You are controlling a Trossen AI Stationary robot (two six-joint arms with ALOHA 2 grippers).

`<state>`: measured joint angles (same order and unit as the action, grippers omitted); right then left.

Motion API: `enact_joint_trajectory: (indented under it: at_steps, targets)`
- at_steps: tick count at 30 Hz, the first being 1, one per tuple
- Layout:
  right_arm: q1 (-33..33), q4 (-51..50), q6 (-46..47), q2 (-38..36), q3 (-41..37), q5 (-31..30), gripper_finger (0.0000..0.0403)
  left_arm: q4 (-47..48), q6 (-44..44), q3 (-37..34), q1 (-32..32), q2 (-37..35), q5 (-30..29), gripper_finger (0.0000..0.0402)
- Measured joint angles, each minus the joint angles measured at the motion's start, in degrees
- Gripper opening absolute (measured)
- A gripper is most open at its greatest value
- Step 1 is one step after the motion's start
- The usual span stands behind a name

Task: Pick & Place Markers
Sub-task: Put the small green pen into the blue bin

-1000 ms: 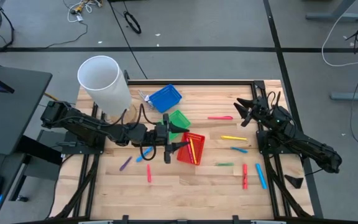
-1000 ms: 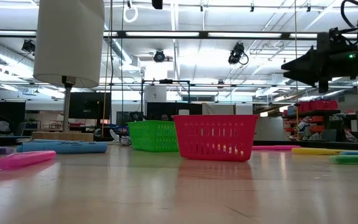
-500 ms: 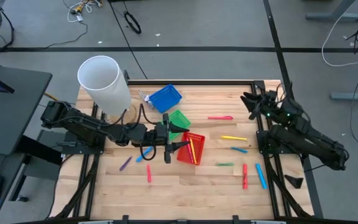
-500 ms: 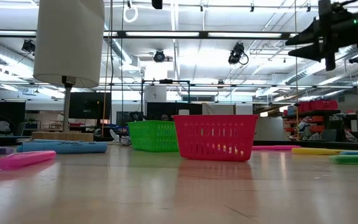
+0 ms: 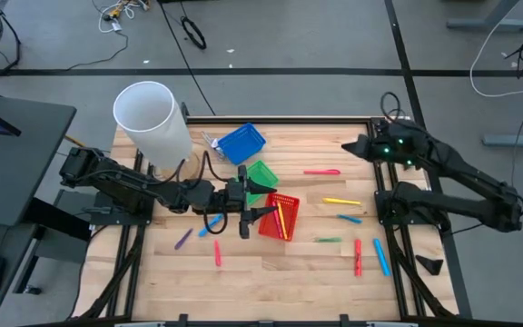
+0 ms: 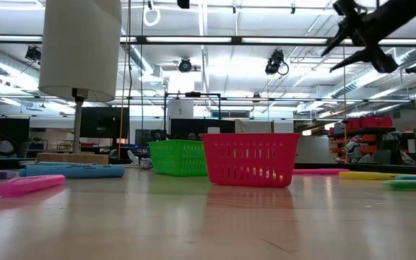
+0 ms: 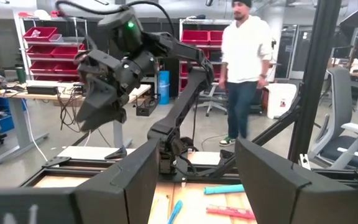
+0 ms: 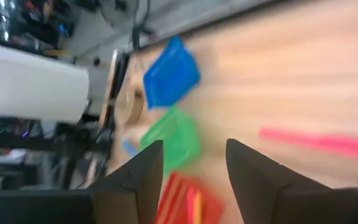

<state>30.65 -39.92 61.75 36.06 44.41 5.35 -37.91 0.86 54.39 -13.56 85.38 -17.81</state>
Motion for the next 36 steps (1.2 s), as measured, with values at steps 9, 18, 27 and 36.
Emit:
enact_joint_trajectory:
  at_steps: [9,18,27,36]
  targets:
    - [-4.2,1.4,7.9,7.5,5.6,6.2,0.0176,-1.7,0.0,0.0,0.0,0.0,3.0,0.0218]
    - [-14.6,1.2,7.7,10.6,5.8,6.2,0.0176,-2.7,0.0,0.0,0.0,0.0,3.0,0.0218]
    - [-26.9,0.3,-1.8,14.4,5.8,7.4,0.0176,-2.9,0.2,0.0,0.0,0.0,3.0,0.0218]
    - [-37.6,-0.9,-17.4,20.0,5.9,5.6,0.0176,-5.2,3.0,0.0,0.0,0.0,3.0,0.0218]
